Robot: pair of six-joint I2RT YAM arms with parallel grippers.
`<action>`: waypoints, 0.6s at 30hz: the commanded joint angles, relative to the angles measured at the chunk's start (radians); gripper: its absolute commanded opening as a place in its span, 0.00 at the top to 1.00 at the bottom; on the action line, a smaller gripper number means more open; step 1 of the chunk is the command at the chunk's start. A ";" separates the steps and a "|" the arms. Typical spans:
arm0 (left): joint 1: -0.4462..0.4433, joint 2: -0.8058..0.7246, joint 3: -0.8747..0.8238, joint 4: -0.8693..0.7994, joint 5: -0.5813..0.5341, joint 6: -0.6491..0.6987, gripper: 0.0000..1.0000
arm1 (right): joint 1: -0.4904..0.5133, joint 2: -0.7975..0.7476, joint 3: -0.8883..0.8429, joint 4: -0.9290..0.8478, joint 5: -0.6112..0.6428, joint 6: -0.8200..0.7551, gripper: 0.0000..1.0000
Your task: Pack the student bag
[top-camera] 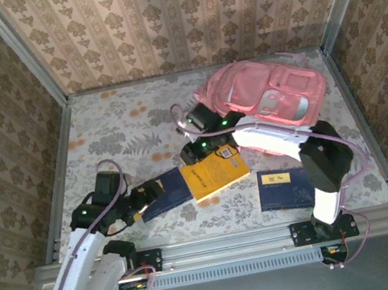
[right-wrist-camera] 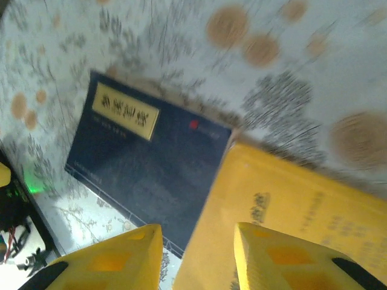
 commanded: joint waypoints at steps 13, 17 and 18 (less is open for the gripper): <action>-0.243 0.261 -0.101 0.109 -0.014 -0.156 0.00 | 0.065 0.418 0.444 -0.114 -0.072 0.067 0.59; -0.145 0.228 -0.128 0.118 -0.021 -0.142 0.00 | 0.073 0.484 0.513 -0.152 -0.078 0.057 0.57; -0.121 0.215 -0.139 0.126 -0.021 -0.140 0.00 | 0.073 0.499 0.526 -0.164 -0.075 0.056 0.57</action>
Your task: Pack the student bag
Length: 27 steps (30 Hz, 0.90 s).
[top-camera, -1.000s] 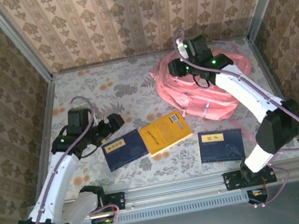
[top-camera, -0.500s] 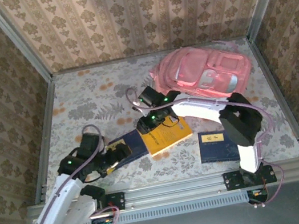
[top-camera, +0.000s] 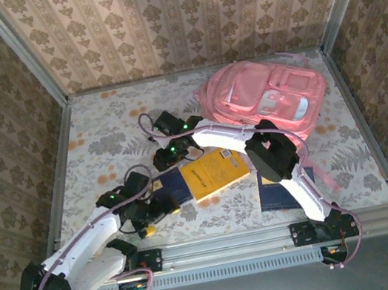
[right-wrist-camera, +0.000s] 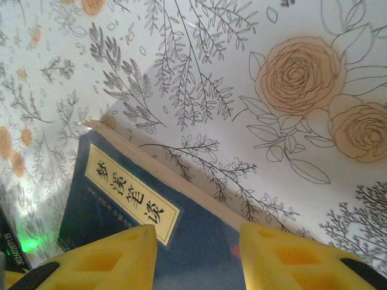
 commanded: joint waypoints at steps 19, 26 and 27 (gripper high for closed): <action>0.293 0.136 0.004 0.202 -0.045 0.078 0.00 | 0.015 -0.038 -0.175 -0.043 -0.046 -0.033 0.54; 0.356 0.320 0.139 0.235 -0.065 0.123 0.00 | 0.028 -0.120 -0.310 -0.002 -0.149 -0.029 0.55; 0.358 0.336 0.153 0.240 -0.071 0.129 0.00 | 0.029 -0.128 -0.315 -0.001 -0.157 -0.027 0.55</action>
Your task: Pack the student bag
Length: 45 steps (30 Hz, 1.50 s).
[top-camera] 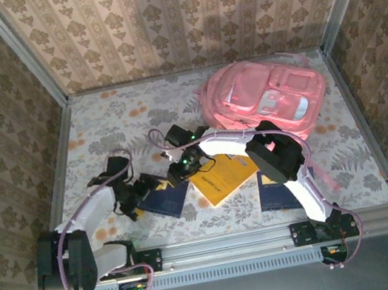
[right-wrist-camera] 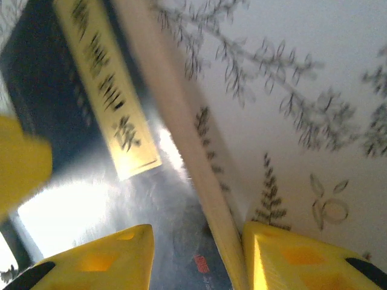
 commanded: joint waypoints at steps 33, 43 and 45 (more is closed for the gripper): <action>0.001 -0.041 -0.111 0.128 0.030 0.034 0.00 | -0.001 0.106 0.081 0.065 -0.132 0.271 0.60; -0.016 0.005 -0.121 0.243 0.096 0.022 0.00 | 0.010 0.129 0.045 0.239 -0.320 0.418 0.61; -0.016 0.000 -0.121 0.239 0.096 0.022 0.00 | 0.009 0.123 0.032 0.275 -0.351 0.445 0.61</action>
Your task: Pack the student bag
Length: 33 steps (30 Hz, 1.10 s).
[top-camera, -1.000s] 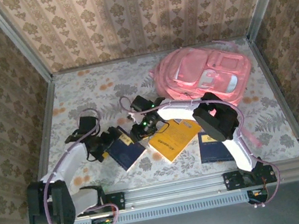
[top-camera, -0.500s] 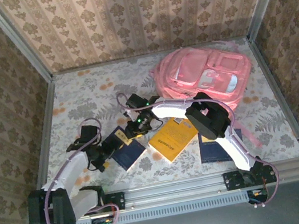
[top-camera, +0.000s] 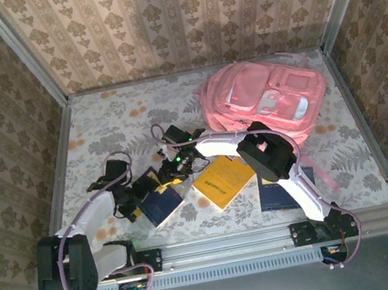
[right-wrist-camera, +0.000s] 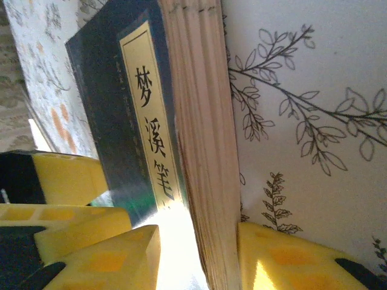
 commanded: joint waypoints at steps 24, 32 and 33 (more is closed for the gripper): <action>0.020 -0.230 0.145 -0.185 -0.053 0.066 0.00 | -0.168 -0.248 -0.385 0.624 -0.177 0.358 1.00; 0.036 -0.249 0.166 -0.029 0.157 0.083 0.00 | -0.213 -0.343 -0.478 0.862 -0.209 0.507 1.00; 0.038 -0.248 0.162 -0.002 0.174 0.079 0.00 | -0.213 -0.351 -0.488 0.898 -0.209 0.530 1.00</action>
